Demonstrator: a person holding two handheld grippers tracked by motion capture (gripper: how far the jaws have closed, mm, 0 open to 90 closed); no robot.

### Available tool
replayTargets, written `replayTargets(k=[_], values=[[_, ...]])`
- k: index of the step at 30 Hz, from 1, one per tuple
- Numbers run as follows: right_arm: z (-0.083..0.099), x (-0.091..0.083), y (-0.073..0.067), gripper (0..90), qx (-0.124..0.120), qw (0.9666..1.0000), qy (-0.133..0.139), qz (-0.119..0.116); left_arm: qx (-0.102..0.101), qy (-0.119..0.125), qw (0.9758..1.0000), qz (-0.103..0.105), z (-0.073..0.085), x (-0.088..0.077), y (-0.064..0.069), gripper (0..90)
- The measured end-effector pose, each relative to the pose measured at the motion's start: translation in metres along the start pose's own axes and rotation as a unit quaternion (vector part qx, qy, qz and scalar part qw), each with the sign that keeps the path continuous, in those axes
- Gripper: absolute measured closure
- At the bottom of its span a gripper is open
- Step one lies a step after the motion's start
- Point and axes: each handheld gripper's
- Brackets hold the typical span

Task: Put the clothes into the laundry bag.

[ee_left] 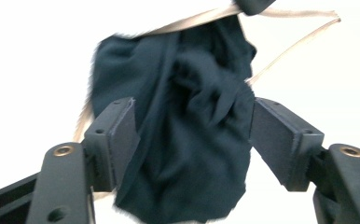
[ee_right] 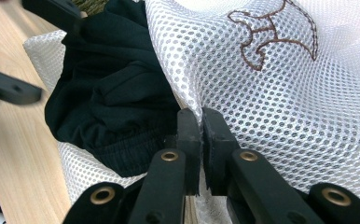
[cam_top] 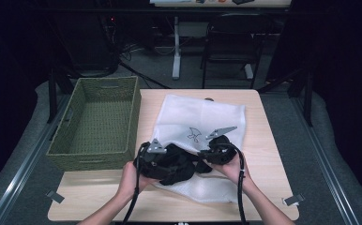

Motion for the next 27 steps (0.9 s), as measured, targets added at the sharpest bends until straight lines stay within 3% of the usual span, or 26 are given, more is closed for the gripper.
replayTargets(k=[2,8,15,16,18,21,23,27], values=[[0.000,0.001,0.000,86.9,0.000,1.0000,-0.004,0.000,-0.005,-0.010,0.9998,-0.016,0.007,-0.005,-0.004,27.0],[0.000,0.000,0.000,86.9,-0.002,1.0000,-0.002,0.001,-0.029,-0.031,0.9986,-0.031,0.022,-0.004,-0.019,20.3],[-0.001,0.000,0.000,86.9,-0.006,1.0000,-0.003,0.003,-0.067,-0.039,0.9968,-0.020,0.027,0.013,-0.034,24.6],[-0.001,0.000,0.000,86.9,-0.006,1.0000,-0.003,0.003,-0.079,-0.034,0.9963,-0.007,0.027,0.019,-0.037,26.6],[-0.001,0.001,0.000,86.9,-0.007,1.0000,-0.004,0.003,-0.080,-0.035,0.9962,0.007,0.028,0.026,-0.039,33.3],[-0.003,0.002,-0.002,86.9,-0.010,0.9999,-0.002,0.004,-0.093,-0.027,0.9948,0.032,0.031,0.036,-0.036,62.8],[-0.004,0.003,-0.004,86.9,-0.016,0.9999,0.003,0.005,-0.089,-0.026,0.9952,0.031,0.031,0.039,-0.033,78.5],[-0.010,0.003,-0.006,86.9,-0.020,0.9997,0.011,-0.004,-0.084,-0.010,0.9959,0.032,0.020,0.046,-0.024,84.7]])
Point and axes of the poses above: each handheld gripper's, and its own axes: x roughly forward along the jaws, z roughly out of its underside, y roughly to its right, and after that the axes turned 4 degrees about -x, right-handed
